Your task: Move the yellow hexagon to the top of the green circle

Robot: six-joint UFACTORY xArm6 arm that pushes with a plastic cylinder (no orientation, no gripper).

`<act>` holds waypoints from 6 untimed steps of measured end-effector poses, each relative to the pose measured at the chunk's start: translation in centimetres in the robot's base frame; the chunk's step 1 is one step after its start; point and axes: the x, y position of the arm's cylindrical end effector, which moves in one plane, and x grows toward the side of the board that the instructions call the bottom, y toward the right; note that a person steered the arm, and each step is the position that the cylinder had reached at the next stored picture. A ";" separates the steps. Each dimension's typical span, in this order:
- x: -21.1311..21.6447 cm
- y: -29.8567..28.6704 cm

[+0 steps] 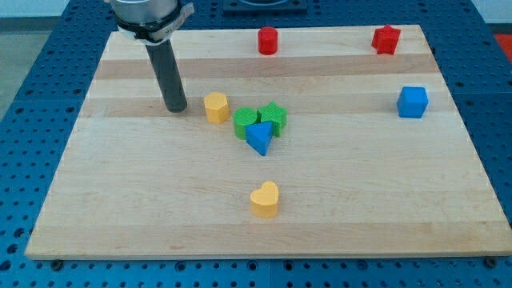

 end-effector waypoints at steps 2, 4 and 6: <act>2.1 3.8; 1.4 5.4; 1.1 7.3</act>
